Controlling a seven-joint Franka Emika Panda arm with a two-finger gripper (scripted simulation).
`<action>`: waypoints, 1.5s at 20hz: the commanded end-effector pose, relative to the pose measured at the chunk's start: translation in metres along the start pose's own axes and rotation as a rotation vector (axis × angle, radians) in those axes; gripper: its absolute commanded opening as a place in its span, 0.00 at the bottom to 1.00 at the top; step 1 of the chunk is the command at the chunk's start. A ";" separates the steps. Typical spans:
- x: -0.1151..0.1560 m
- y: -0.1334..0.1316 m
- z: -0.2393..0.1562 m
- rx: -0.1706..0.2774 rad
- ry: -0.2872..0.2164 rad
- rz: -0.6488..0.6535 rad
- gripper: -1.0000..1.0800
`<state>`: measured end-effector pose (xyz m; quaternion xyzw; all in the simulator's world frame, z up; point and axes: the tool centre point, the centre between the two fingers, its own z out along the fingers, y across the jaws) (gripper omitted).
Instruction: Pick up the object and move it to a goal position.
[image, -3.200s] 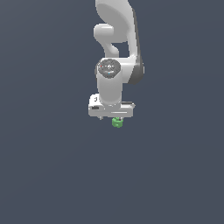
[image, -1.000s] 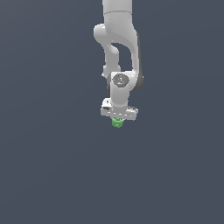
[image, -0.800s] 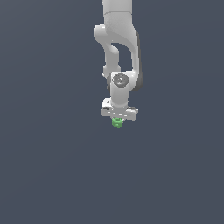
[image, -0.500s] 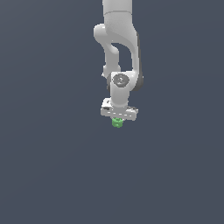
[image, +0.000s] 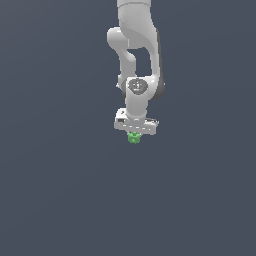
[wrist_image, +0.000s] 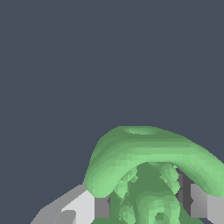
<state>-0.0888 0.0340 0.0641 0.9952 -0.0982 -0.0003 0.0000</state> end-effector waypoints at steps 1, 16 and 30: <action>0.001 0.001 -0.014 0.000 0.001 0.000 0.00; 0.005 0.012 -0.153 0.001 0.001 0.000 0.00; 0.012 0.023 -0.296 0.001 0.001 0.000 0.00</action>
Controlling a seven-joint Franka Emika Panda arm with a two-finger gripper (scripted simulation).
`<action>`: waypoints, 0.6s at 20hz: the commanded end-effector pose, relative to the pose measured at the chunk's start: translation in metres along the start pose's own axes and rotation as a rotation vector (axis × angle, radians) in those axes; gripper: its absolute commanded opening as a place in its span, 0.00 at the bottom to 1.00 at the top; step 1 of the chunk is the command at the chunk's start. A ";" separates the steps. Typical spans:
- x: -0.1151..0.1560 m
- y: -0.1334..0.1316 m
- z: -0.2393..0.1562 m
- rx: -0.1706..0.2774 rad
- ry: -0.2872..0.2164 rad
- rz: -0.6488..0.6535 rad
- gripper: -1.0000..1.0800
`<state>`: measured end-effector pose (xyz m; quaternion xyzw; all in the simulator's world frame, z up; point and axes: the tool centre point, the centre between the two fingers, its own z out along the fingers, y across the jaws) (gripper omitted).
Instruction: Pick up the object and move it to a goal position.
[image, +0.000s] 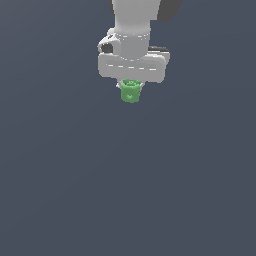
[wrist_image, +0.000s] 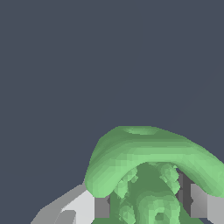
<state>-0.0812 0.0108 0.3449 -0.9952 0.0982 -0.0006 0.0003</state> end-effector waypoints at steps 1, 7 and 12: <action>0.001 0.002 -0.026 0.000 -0.001 0.000 0.00; 0.006 0.006 -0.084 0.000 -0.001 0.000 0.00; 0.010 0.008 -0.119 0.000 -0.001 0.000 0.00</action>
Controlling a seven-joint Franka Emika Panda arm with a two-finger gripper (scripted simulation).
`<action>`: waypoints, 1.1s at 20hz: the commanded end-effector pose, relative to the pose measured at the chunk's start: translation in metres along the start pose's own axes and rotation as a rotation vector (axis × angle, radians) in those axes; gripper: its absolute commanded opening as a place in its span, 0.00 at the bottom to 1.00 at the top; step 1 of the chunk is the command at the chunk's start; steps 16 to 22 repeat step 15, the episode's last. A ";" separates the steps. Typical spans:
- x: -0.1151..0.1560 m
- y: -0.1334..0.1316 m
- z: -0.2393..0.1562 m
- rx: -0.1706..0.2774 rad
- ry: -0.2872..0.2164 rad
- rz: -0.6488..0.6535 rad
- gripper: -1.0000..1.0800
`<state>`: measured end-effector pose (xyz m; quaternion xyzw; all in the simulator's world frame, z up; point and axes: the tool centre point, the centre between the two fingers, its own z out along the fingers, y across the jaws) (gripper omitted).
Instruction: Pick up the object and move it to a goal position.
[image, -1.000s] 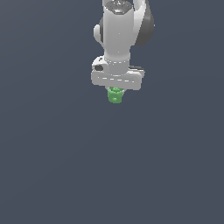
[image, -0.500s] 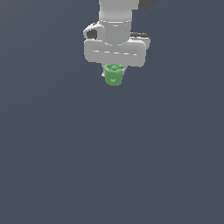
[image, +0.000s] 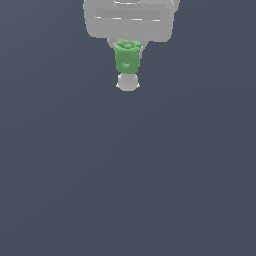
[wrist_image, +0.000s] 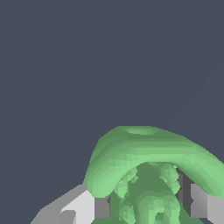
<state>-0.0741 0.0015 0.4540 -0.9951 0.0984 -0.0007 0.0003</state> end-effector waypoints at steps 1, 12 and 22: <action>0.002 0.001 -0.016 0.000 -0.001 0.000 0.00; 0.007 0.003 -0.048 -0.001 -0.001 0.000 0.00; 0.007 0.003 -0.049 -0.001 -0.001 0.000 0.00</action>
